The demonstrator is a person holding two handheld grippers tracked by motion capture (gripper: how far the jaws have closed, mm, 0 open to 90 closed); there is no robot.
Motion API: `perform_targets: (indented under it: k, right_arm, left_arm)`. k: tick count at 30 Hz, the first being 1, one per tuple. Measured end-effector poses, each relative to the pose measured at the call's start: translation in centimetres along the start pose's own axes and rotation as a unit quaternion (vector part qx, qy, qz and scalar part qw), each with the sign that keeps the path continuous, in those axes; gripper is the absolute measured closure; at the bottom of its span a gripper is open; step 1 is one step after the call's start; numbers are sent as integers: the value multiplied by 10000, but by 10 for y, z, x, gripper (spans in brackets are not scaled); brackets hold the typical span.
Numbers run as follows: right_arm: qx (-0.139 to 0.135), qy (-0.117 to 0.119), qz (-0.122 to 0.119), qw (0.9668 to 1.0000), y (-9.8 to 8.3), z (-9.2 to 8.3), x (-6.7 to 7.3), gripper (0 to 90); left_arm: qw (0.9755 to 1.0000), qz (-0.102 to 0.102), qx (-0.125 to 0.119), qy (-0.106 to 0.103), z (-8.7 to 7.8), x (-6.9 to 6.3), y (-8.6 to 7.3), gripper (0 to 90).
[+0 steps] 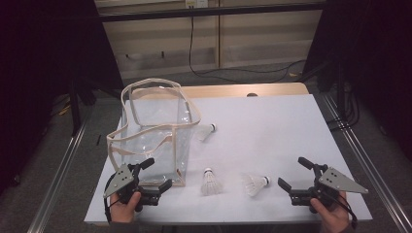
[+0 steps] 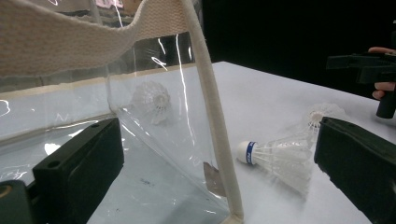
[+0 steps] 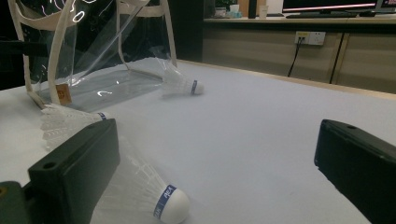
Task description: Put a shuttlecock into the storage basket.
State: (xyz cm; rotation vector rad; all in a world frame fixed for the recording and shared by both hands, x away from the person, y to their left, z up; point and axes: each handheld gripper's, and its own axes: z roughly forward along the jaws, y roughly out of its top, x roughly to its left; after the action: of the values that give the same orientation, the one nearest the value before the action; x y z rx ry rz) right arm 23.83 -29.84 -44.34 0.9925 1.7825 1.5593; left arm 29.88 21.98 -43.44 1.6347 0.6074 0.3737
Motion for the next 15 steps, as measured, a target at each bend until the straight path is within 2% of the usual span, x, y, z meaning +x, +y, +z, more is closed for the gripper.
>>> perform_targets:
  k: [8,10,13,15]
  right_arm:
    - [7,21,-47,10000,1,3,2,0]
    - [8,26,-41,10000,1,4,2,0]
    - [-11,34,-47,10000,1,2,2,0]
    - [-62,16,-35,10000,2,1,0,0]
  left_arm:
    - [10000,-46,-65,-40,-2,0,0,14]
    - [9999,-120,-62,-29,-2,-2,0,14]
    - [9998,-118,-120,-96,-1,-4,2,14]
    - [9998,-96,-43,-167,1,-7,1,13]
